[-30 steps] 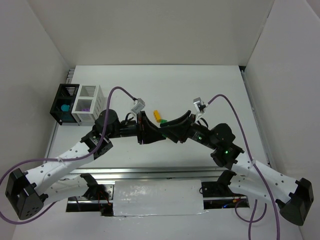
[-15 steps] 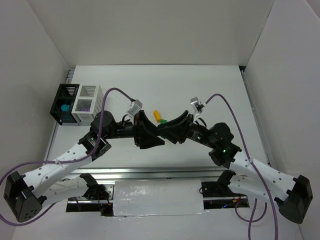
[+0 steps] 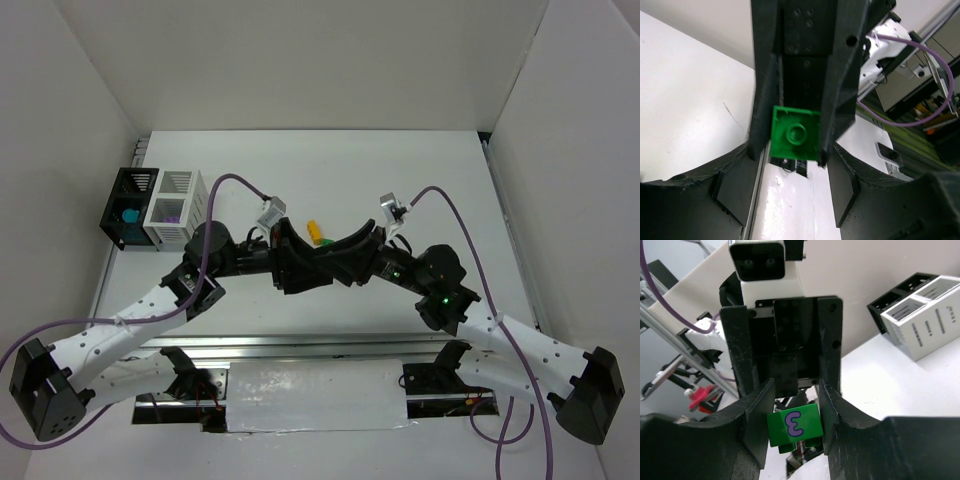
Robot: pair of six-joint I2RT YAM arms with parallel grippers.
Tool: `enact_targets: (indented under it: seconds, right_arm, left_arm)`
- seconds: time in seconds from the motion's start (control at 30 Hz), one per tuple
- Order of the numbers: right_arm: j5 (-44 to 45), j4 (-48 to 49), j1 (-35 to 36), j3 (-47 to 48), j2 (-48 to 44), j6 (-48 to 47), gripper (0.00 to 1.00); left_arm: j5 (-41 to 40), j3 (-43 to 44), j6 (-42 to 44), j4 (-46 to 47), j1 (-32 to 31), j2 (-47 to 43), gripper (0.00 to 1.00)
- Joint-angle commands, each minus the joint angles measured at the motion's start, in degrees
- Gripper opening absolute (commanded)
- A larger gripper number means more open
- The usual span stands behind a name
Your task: Sort the legos into containers by color
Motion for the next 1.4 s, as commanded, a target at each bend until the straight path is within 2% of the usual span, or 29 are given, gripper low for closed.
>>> enact_targets:
  seconds: [0.0, 0.3, 0.37, 0.57, 0.6, 0.63, 0.73, 0.83, 0.87, 0.93, 1.07, 1.27, 1.37]
  right_arm:
    - [-1.22, 3.07, 0.64, -0.27, -0.04, 1.96, 0.04]
    - [-1.59, 5.88, 1.07, 0.43, 1.02, 5.83, 0.03]
    - [-0.35, 5.62, 1.16, 0.08, 0.93, 5.21, 0.03]
    - [3.08, 6.58, 1.51, -0.54, 1.45, 5.04, 0.02]
    - [3.61, 6.50, 1.69, -0.54, 1.63, 4.86, 0.02]
    - [3.70, 6.50, 1.95, -0.36, 1.89, 4.60, 0.02]
    - [2.56, 6.85, 2.57, -0.10, 2.86, 4.07, 0.04]
    - [1.15, 8.08, 2.57, -0.45, 3.56, 4.07, 0.26]
    - [0.71, 8.08, 2.57, -0.54, 3.65, 3.98, 0.41]
    - [0.97, 7.38, 2.57, -0.36, 3.39, 3.63, 0.85]
    - [4.04, 4.48, 2.57, -0.54, 1.64, 2.67, 0.98]
    - [10.80, 0.28, 2.57, -0.80, -0.39, 1.61, 1.00]
    - [17.49, -3.42, 2.57, -0.80, -1.09, 1.52, 1.00]
  left_arm:
    - [-4.17, 0.68, 0.50, 5.09, 0.00, -2.18, 0.67]
    - [-5.24, 0.51, 0.33, 5.26, 0.00, -2.80, 0.68]
    - [-4.36, 0.42, -0.11, 5.96, 0.00, -2.72, 0.61]
    - [-2.95, 0.15, -1.34, 7.81, 0.00, -2.45, 0.28]
    - [-2.77, 0.33, -1.34, 7.90, -0.08, -2.45, 0.19]
    - [-2.68, 0.33, -1.34, 7.90, 0.00, -2.28, 0.01]
    - [-4.08, 0.77, -0.90, 6.50, 0.00, -2.19, 0.00]
    - [-4.70, 0.51, -0.64, 6.14, 0.00, -2.27, 0.00]
    - [-4.96, 0.51, -0.38, 5.88, 0.00, -2.36, 0.00]
    - [-4.88, 0.33, -0.11, 5.53, 0.00, -2.54, 0.00]
    - [-5.06, -0.11, 0.50, 4.91, -0.08, -2.89, 0.00]
    - [-5.14, -0.81, 0.24, 5.53, -0.08, -3.33, 0.00]
    - [-4.79, -0.99, 0.07, 6.23, 0.00, -3.50, 0.00]
